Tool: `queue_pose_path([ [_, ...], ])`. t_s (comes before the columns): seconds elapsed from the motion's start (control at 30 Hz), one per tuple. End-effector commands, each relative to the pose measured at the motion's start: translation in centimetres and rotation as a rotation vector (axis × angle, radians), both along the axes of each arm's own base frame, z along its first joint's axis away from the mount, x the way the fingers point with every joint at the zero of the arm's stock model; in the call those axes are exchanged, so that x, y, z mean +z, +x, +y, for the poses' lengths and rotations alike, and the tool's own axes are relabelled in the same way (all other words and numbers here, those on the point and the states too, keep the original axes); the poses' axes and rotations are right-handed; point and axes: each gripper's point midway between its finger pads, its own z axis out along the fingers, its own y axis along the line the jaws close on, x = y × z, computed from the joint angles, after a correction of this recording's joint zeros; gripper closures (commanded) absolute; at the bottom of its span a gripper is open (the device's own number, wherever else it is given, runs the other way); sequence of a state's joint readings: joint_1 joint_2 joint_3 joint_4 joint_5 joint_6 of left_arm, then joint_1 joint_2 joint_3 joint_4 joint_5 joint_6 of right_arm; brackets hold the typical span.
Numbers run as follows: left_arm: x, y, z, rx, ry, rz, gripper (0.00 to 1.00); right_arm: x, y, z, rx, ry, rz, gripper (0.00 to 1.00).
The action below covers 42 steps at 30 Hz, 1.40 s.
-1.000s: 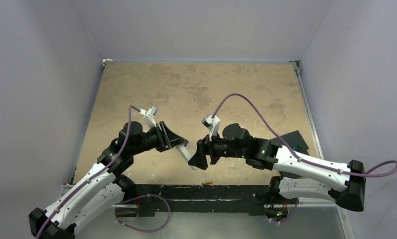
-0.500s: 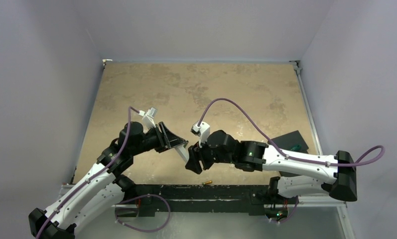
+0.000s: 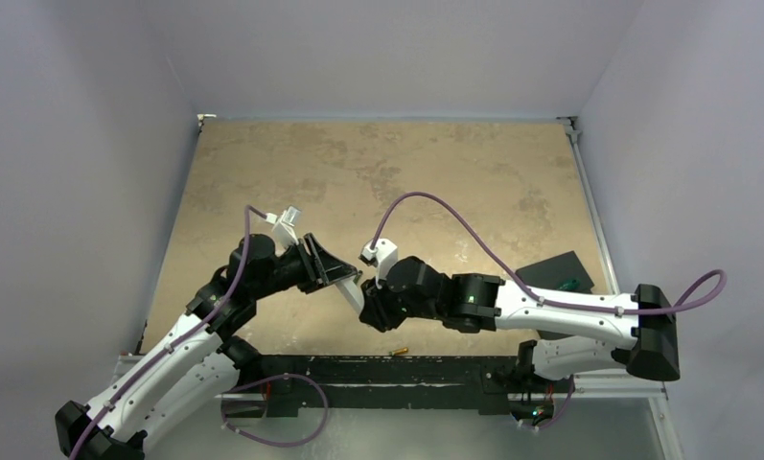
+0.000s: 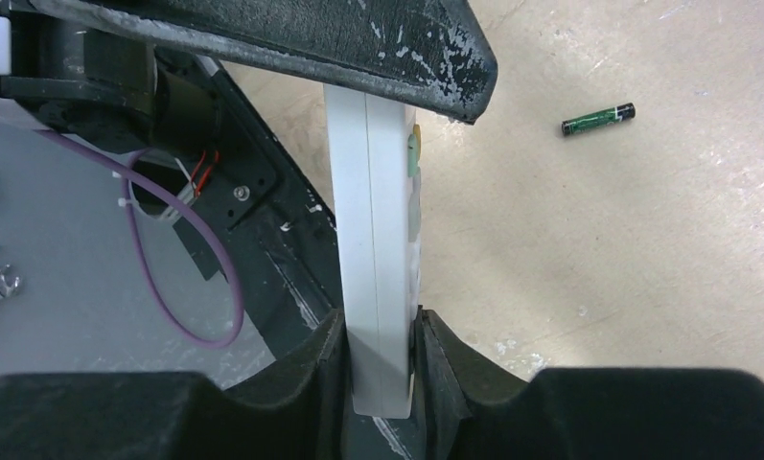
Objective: Load the batteries into the remote control
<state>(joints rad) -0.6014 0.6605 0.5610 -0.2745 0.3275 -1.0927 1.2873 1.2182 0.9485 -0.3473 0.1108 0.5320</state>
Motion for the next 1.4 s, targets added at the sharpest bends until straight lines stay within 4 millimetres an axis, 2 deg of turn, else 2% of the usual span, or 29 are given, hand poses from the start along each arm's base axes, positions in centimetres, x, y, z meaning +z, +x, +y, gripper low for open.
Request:
queue_pose_path([
  [0.0,1.9,0.2,-0.2,0.003,-0.055,-0.040,1.00,2.0,0.8,0.6,-0.032,0.030,-0.036,0.89],
  [0.07,1.8,0.2,-0.2,0.002,-0.056,-0.038,1.00,2.0,0.9,0.5,-0.039,0.030,-0.034,1.00],
  [0.13,1.8,0.1,-0.3,-0.006,-0.064,-0.039,1.00,2.0,0.9,0.4,-0.048,0.032,-0.034,1.00],
  [0.3,1.8,0.0,-0.3,-0.009,-0.070,-0.049,0.78,2.0,0.9,-0.1,-0.061,0.038,-0.033,1.00],
  [0.57,1.3,-0.1,0.1,-0.009,-0.036,-0.075,0.58,1.5,0.3,-0.9,-0.039,0.034,-0.018,1.00],
  [0.7,1.3,-0.2,0.2,-0.028,-0.016,-0.103,0.41,2.2,0.2,-1.1,-0.010,0.048,-0.027,1.00],
  [0.8,1.8,-0.4,0.1,-0.048,-0.007,-0.135,0.20,2.7,0.4,-1.6,0.011,0.053,-0.020,1.00],
  [0.9,2.4,-0.5,0.2,-0.064,0.001,-0.172,0.09,3.2,0.9,-2.2,0.032,0.067,-0.014,1.00],
  [1.07,3.5,-0.7,0.0,-0.104,0.018,-0.223,0.04,4.3,1.0,-3.1,0.098,0.106,0.014,1.00],
  [1.37,5.6,-1.9,-1.1,-0.254,0.010,-0.328,0.02,4.7,0.2,-4.3,0.203,0.134,0.062,1.00],
])
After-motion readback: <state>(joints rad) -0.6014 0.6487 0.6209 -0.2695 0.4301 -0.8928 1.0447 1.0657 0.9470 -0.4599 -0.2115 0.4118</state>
